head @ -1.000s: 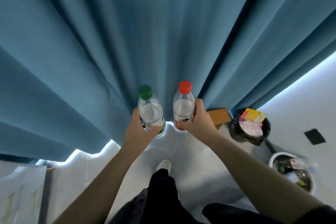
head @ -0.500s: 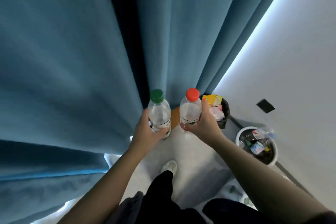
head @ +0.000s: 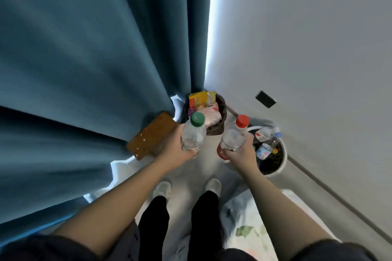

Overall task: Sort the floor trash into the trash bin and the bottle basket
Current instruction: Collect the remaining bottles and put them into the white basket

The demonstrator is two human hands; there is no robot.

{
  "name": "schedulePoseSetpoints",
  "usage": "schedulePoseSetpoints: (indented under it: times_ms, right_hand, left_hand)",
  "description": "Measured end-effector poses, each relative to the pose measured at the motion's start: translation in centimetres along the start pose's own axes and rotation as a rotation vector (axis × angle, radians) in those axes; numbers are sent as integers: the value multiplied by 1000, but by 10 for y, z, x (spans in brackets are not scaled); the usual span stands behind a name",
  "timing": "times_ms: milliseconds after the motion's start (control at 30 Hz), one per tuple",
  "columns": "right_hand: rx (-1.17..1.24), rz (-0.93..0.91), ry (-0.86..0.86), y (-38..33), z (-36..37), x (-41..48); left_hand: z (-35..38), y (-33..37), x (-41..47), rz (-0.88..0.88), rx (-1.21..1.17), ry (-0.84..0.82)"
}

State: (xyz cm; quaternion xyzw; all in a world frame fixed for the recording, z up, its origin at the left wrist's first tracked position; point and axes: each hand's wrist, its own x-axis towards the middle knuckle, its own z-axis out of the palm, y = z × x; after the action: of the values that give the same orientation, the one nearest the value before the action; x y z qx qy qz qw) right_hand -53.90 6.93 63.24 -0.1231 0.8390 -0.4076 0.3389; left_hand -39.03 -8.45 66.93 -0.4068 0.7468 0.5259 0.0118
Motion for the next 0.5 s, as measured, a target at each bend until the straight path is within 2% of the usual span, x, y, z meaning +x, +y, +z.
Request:
schedulePoseSetpoints:
  times_ms: [233, 367, 500]
  right_hand:
    - [-55, 180, 101, 146, -60, 104]
    - [-80, 238, 179, 229, -76, 154]
    - [-70, 300, 232, 295, -85, 193]
  left_hand:
    - [161, -19, 103, -169, -70, -93]
    - [242, -49, 153, -248, -13, -170]
    - [313, -76, 196, -247, 51, -230]
